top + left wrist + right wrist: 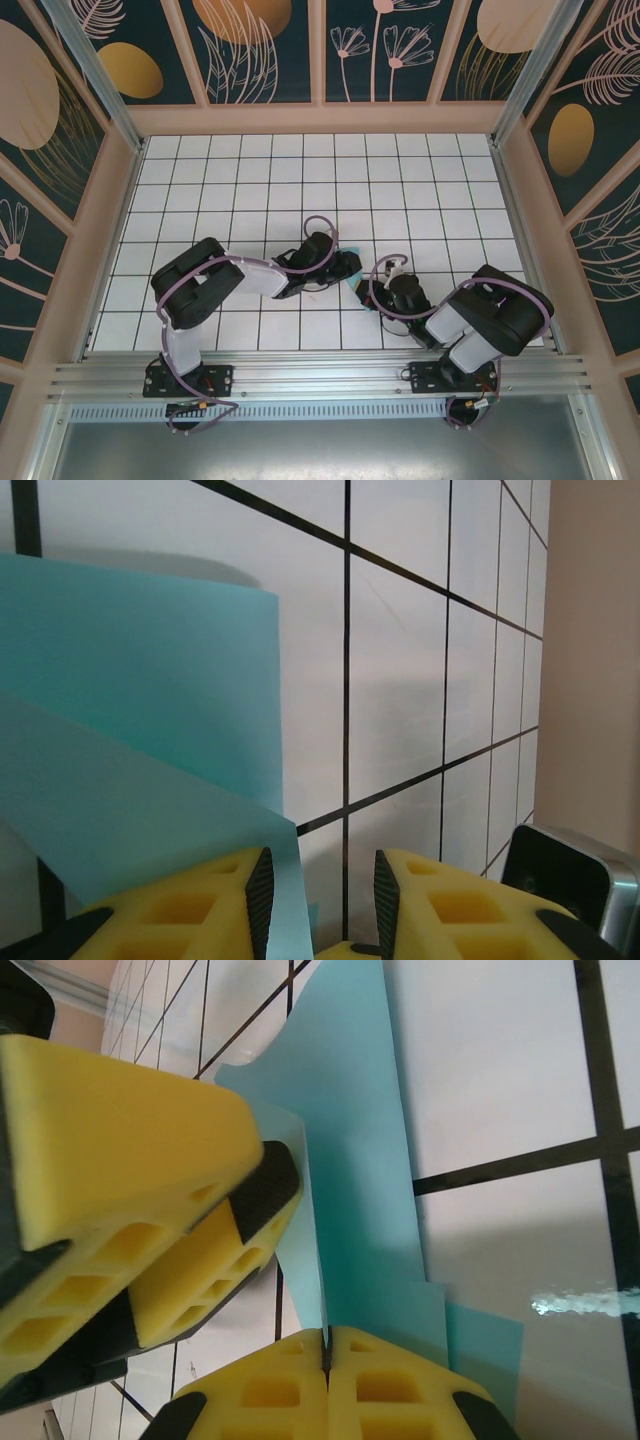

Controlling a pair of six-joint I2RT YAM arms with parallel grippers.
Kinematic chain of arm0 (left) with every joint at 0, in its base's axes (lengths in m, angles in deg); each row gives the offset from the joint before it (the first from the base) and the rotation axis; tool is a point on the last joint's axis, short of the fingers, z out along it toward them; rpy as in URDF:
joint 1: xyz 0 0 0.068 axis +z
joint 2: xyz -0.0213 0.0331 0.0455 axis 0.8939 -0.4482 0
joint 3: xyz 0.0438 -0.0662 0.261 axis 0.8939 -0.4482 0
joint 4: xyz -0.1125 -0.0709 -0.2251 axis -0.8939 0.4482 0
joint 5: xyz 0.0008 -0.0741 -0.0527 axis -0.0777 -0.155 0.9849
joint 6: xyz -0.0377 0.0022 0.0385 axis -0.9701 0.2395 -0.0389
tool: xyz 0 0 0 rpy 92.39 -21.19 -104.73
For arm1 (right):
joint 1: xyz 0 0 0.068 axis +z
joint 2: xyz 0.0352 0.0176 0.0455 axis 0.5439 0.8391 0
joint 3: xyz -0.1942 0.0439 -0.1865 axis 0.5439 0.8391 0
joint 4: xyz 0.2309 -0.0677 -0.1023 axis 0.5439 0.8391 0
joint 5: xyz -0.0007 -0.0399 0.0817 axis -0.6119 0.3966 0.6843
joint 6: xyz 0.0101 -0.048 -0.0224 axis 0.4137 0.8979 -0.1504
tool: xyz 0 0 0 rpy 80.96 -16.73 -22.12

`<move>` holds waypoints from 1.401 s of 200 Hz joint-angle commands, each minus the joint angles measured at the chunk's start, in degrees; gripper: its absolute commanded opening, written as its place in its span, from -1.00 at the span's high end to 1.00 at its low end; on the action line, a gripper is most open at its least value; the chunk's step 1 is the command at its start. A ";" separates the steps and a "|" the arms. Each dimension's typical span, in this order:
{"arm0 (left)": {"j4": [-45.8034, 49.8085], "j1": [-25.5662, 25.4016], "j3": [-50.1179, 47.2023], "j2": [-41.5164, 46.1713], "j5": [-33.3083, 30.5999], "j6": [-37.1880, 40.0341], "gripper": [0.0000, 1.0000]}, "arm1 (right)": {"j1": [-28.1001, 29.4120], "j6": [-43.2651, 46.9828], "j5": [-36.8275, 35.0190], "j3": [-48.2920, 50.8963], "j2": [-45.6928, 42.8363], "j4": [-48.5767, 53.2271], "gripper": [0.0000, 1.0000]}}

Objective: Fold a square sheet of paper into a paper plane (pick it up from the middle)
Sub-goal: Fold the wing for the fifth time at the center of the table.

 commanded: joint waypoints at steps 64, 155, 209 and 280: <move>0.35 -0.21 1.16 -3.14 -0.46 2.66 0.29 | -0.57 1.14 2.71 -5.83 -8.89 27.29 0.50; 0.14 -0.18 1.42 -2.90 0.02 3.10 0.30 | -3.37 9.39 4.88 -11.82 -16.96 48.64 0.43; 0.75 -0.28 1.85 -2.85 0.11 3.12 0.30 | -4.69 11.47 7.64 -13.30 -16.45 53.70 0.80; 2.79 -0.23 2.85 -3.66 0.38 3.56 0.31 | -4.77 13.11 5.93 -17.52 -19.38 62.43 0.56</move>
